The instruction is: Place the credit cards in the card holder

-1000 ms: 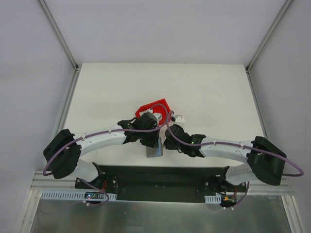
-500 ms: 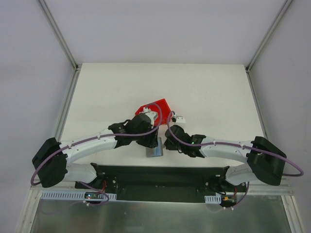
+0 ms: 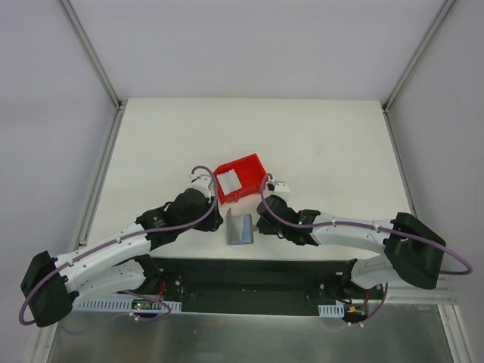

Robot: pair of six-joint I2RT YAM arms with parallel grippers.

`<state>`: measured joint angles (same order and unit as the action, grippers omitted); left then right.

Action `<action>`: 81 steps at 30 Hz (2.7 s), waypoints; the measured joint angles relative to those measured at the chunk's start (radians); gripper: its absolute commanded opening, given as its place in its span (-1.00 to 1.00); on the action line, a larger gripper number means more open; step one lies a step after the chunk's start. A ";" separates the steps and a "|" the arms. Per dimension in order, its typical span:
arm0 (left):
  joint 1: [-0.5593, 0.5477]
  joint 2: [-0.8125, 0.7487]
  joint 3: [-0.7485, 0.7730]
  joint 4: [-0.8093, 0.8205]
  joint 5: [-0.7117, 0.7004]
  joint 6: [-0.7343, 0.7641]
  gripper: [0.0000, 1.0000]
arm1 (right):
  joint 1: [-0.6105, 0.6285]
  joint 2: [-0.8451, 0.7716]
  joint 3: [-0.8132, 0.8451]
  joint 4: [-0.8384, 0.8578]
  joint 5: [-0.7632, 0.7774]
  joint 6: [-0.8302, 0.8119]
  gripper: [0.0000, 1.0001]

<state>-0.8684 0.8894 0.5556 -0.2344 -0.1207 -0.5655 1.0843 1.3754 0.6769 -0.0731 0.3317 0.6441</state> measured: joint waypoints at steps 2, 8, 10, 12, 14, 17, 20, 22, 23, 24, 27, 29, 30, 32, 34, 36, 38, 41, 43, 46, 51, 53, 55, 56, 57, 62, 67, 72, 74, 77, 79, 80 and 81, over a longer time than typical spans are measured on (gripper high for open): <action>0.020 0.031 -0.013 0.003 0.001 -0.008 -0.35 | 0.000 0.000 0.000 0.000 0.000 0.000 -0.99; 0.032 0.182 -0.021 0.052 0.046 -0.008 -0.45 | 0.000 0.000 0.003 -0.003 0.000 -0.001 -0.99; 0.032 0.234 -0.019 0.077 0.072 -0.003 -0.44 | 0.000 0.000 0.004 -0.004 -0.001 -0.001 -0.99; 0.033 0.264 -0.018 0.101 0.105 0.001 -0.44 | 0.000 0.001 0.005 -0.005 -0.003 -0.001 -0.99; 0.033 0.291 -0.003 0.123 0.137 0.009 -0.44 | 0.000 0.004 0.008 -0.007 -0.004 -0.001 -0.99; 0.033 0.330 0.028 0.163 0.179 0.020 -0.46 | 0.000 0.006 0.009 -0.008 -0.005 -0.001 -0.99; 0.033 0.376 0.047 0.206 0.213 0.031 -0.50 | 0.000 0.006 0.009 -0.008 -0.005 -0.001 -0.99; 0.033 0.416 0.049 0.231 0.229 0.033 -0.52 | 0.000 0.006 0.009 -0.007 -0.005 -0.001 -0.99; 0.032 0.436 0.049 0.238 0.237 0.032 -0.53 | 0.001 0.006 0.009 -0.007 -0.005 -0.001 -0.99; 0.033 0.455 0.049 0.247 0.245 0.032 -0.53 | 0.001 0.006 0.009 -0.006 -0.006 -0.001 -0.99; 0.033 0.494 0.049 0.280 0.254 0.031 -0.55 | 0.003 0.006 0.009 0.001 -0.009 -0.002 -0.99; 0.033 0.504 0.049 0.303 0.264 0.030 -0.55 | 0.006 0.008 0.010 0.008 -0.019 -0.006 -0.99; 0.032 0.508 0.048 0.313 0.270 0.030 -0.55 | 0.008 0.011 0.014 0.008 -0.024 -0.008 -0.99; 0.032 0.515 0.047 0.330 0.275 0.027 -0.56 | 0.012 0.026 0.028 0.010 -0.035 -0.013 -0.99; 0.032 0.517 0.045 0.336 0.278 0.026 -0.56 | 0.018 0.051 0.050 0.016 -0.046 -0.019 -0.99; 0.032 0.517 0.040 0.344 0.278 0.026 -0.57 | 0.023 0.079 0.071 0.016 -0.054 -0.024 -0.99; 0.032 0.517 0.033 0.356 0.278 0.024 -0.57 | 0.024 0.105 0.081 0.016 -0.060 -0.026 -0.98; 0.033 0.513 0.019 0.380 0.280 0.016 -0.57 | 0.024 0.138 0.084 0.025 -0.060 -0.019 -0.95; 0.033 0.508 0.005 0.400 0.284 0.007 -0.59 | 0.024 0.142 0.084 0.034 -0.060 -0.012 -0.84; 0.033 0.505 -0.010 0.428 0.288 -0.003 -0.56 | 0.023 0.141 0.081 0.053 -0.061 -0.002 -0.66; 0.040 0.500 -0.040 0.484 0.304 -0.027 -0.59 | -0.010 0.129 0.030 0.141 -0.119 0.011 -0.51; 0.039 0.501 -0.046 0.500 0.306 -0.032 -0.59 | -0.023 0.119 0.010 0.171 -0.141 0.018 -0.46; 0.039 0.502 -0.049 0.511 0.308 -0.037 -0.60 | -0.030 0.110 -0.008 0.196 -0.151 0.026 -0.37; 0.039 0.503 -0.050 0.512 0.307 -0.038 -0.59 | -0.030 0.104 -0.017 0.210 -0.153 0.027 -0.34; 0.039 0.502 -0.052 0.515 0.307 -0.041 -0.59 | -0.031 0.100 -0.023 0.217 -0.155 0.029 -0.32; 0.039 0.503 -0.061 0.534 0.308 -0.049 -0.60 | -0.031 0.070 -0.047 0.230 -0.162 0.028 -0.31; 0.039 0.503 -0.061 0.534 0.308 -0.049 -0.61 | -0.031 0.001 -0.089 0.234 -0.159 0.021 -0.35; 0.039 0.504 -0.061 0.533 0.308 -0.048 -0.62 | -0.037 -0.082 -0.104 0.234 -0.153 -0.002 -0.47; 0.039 0.504 -0.061 0.533 0.307 -0.048 -0.62 | -0.042 -0.102 -0.105 0.233 -0.150 -0.005 -0.59; 0.039 0.504 -0.061 0.533 0.308 -0.048 -0.62 | -0.051 -0.124 -0.118 0.233 -0.142 -0.005 -0.66; 0.039 0.505 -0.060 0.531 0.308 -0.048 -0.62 | -0.058 -0.136 -0.136 0.232 -0.138 -0.002 -0.67; 0.039 0.505 -0.059 0.530 0.308 -0.047 -0.61 | -0.060 -0.138 -0.143 0.229 -0.136 -0.001 -0.68; 0.039 0.505 -0.059 0.529 0.308 -0.047 -0.62 | -0.063 -0.140 -0.151 0.225 -0.135 0.000 -0.70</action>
<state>-0.8295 1.3941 0.4969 0.2947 0.1871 -0.6128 1.0210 1.2350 0.5255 0.1520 0.1970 0.6441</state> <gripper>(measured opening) 0.193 0.169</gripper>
